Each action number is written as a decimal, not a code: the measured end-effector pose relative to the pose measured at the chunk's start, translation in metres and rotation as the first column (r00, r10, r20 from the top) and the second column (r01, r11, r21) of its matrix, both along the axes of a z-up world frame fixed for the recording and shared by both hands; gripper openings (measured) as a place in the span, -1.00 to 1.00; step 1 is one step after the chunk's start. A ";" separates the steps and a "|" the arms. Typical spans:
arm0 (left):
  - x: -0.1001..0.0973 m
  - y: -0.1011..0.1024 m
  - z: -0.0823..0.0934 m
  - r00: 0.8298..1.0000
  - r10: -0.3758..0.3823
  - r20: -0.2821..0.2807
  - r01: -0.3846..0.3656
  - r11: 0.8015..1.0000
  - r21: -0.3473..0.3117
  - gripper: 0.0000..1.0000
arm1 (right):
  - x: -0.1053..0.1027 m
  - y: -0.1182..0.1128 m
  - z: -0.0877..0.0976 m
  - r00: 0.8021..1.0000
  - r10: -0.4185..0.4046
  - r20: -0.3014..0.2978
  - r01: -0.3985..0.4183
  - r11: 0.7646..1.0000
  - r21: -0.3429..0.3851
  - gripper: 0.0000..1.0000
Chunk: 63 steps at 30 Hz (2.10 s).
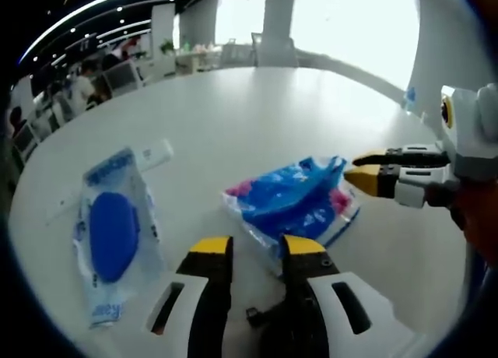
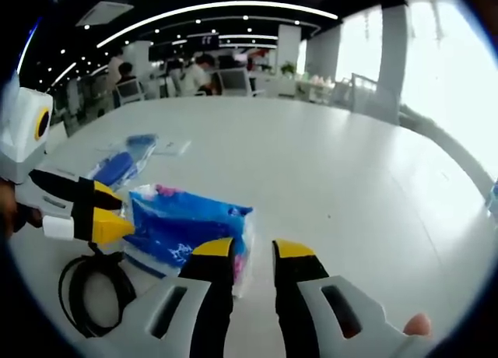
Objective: Arrange the tabletop items into an orderly group along one side of the table until the central work area is clear of visible clutter.
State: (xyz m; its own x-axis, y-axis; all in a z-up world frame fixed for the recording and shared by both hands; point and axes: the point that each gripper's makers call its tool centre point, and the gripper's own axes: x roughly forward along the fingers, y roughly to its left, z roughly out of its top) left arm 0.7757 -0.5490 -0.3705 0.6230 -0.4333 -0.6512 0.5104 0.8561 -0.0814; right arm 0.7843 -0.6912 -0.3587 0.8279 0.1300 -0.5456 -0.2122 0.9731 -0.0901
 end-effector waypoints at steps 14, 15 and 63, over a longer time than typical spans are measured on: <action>0.000 0.004 0.017 1.000 0.004 0.027 -0.004 1.000 -0.012 -0.52 | 0.001 0.006 0.025 0.997 -0.014 0.077 0.011 0.999 0.031 -0.26; -0.001 0.005 0.018 1.000 0.004 0.029 -0.004 1.000 -0.013 -0.53 | 0.001 0.006 0.028 0.996 -0.016 0.089 0.013 0.999 0.034 -0.21; -0.028 0.103 0.069 0.989 0.102 0.109 -0.092 0.992 -0.088 0.20 | -0.018 0.105 0.087 0.972 0.159 0.171 -0.156 0.987 -0.030 -0.15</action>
State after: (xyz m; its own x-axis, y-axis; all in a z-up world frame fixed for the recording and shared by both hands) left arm 0.7477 -0.4459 -0.3012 0.7322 -0.4168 -0.5387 0.4352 0.8947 -0.1007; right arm 0.7664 -0.5861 -0.2715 0.8796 0.2586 -0.3992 -0.3426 0.9267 -0.1546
